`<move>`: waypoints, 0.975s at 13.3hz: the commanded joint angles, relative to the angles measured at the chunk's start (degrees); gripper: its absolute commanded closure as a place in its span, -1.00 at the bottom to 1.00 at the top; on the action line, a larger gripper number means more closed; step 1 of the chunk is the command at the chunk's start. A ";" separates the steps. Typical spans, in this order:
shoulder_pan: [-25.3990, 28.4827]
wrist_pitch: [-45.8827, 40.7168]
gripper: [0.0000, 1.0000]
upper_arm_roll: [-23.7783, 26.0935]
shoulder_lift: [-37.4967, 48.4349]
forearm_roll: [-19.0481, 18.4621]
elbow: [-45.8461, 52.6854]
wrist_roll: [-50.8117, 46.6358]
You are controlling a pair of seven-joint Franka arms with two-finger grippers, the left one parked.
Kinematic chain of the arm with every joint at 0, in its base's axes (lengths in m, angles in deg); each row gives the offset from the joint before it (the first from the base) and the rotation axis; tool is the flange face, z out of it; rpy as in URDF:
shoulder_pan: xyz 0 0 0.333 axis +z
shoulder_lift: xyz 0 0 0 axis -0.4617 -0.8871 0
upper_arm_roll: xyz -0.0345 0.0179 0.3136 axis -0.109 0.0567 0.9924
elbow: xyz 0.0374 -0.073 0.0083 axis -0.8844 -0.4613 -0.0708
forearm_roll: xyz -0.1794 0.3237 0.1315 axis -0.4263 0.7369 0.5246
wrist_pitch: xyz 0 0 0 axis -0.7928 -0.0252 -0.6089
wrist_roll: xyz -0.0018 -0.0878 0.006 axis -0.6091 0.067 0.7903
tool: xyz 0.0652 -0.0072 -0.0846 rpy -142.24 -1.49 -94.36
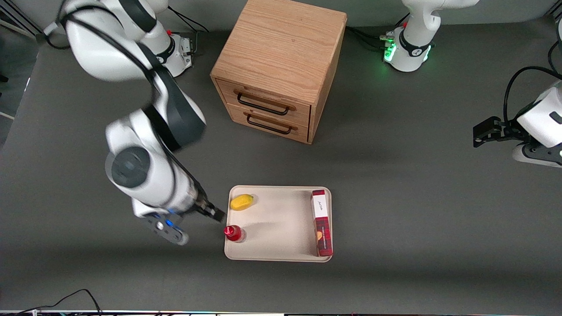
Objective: Place coke bottle on tray
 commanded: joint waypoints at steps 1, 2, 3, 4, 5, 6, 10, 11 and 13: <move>-5.56 -11.84 -1.00 2.76 16.16 0.14 -8.36 9.65; -8.27 -15.19 -1.00 2.50 20.99 2.68 -11.61 14.13; -11.26 -16.53 -1.00 1.72 26.08 5.66 -16.34 18.44; -12.51 -16.45 -1.00 -1.51 32.23 7.69 -23.17 22.92; -12.09 -15.06 -1.00 -6.59 38.03 9.54 -30.11 27.66; -11.91 -11.91 -1.00 -10.73 42.70 12.17 -37.14 30.93; -11.82 1.19 -1.00 -16.31 52.58 14.48 -57.92 35.79; -11.73 2.61 -1.00 -16.31 53.46 14.39 -59.79 35.79; -11.47 2.18 -1.00 -16.31 53.47 14.39 -59.63 36.67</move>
